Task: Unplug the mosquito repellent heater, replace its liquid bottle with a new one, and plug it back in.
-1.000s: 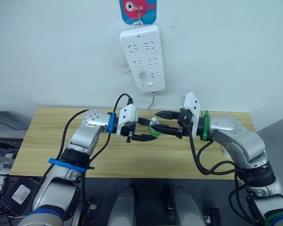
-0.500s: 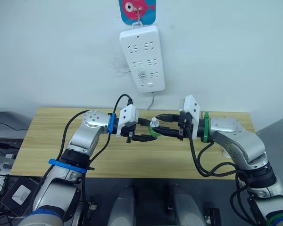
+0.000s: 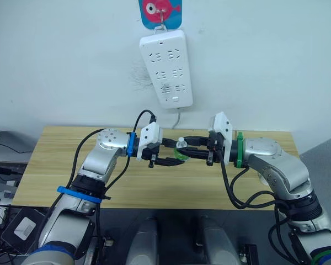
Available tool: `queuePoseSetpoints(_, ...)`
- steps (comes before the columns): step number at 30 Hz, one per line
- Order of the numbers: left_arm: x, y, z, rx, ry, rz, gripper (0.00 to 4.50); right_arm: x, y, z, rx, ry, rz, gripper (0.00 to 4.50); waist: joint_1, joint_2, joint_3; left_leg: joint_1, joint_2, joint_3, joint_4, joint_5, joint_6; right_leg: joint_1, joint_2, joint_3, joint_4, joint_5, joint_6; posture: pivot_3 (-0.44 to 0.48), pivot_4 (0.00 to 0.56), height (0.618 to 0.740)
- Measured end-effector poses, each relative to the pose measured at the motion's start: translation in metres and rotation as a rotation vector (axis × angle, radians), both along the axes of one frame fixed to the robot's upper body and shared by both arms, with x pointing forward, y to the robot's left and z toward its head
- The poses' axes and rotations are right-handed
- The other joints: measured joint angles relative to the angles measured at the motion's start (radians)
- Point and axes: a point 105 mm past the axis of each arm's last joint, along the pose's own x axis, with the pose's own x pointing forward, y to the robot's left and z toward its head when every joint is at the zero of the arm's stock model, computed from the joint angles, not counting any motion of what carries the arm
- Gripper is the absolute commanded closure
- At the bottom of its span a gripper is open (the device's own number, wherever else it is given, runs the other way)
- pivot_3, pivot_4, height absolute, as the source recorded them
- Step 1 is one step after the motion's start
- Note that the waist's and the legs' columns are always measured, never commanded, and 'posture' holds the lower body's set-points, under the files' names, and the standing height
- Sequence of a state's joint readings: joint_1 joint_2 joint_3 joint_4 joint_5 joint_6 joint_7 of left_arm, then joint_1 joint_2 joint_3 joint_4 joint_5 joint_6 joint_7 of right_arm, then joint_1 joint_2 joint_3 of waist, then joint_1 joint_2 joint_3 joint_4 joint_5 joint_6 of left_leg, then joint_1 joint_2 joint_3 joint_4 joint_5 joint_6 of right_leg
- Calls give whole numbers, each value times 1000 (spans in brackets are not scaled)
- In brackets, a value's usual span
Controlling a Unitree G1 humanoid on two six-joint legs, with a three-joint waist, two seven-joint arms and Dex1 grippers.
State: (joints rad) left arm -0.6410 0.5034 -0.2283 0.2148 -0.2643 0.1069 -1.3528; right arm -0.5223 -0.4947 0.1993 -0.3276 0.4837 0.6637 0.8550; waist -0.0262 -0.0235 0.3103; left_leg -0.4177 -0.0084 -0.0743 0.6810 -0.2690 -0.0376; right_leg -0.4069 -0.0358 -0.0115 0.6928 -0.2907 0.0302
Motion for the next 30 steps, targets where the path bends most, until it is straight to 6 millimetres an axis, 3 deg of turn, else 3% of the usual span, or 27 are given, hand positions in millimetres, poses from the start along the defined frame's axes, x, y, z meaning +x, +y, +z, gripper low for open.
queuePoseSetpoints(7,-6,0,0,8,-4,-20,2337,-3,0,0,-20,-22,84,3464,0,0,0,1,0,0,1,0,0,0,0,0,2,0,0,77,241,740)
queuePoseSetpoints(13,-19,-1,3,32,-57,-119,2337,-1,1,6,-117,-61,470,3464,2,-1,-1,2,0,1,1,0,0,0,0,-1,3,0,0,143,236,740)
queuePoseSetpoints(17,-21,4,1,56,-53,-123,2337,7,8,5,-155,-49,607,3464,4,-1,-1,2,1,0,1,1,-1,0,0,-1,4,0,0,150,239,740)
queuePoseSetpoints(20,-22,8,0,70,-43,-112,2337,11,8,4,-174,-56,617,2410,19,-1,-1,2,0,0,1,1,-1,-1,0,-1,3,0,0,158,243,740)
queuePoseSetpoints(27,-25,9,-6,65,-21,-107,2337,18,-35,-11,-226,-38,477,27,53,-2,-1,0,-1,0,1,1,-1,-1,-2,-1,2,0,0,121,249,740)
queuePoseSetpoints(30,-23,10,-7,58,-23,-90,2337,15,-52,-18,-234,-44,354,27,50,-2,-1,0,-1,0,1,1,-1,-1,-2,-1,3,0,0,95,253,740)
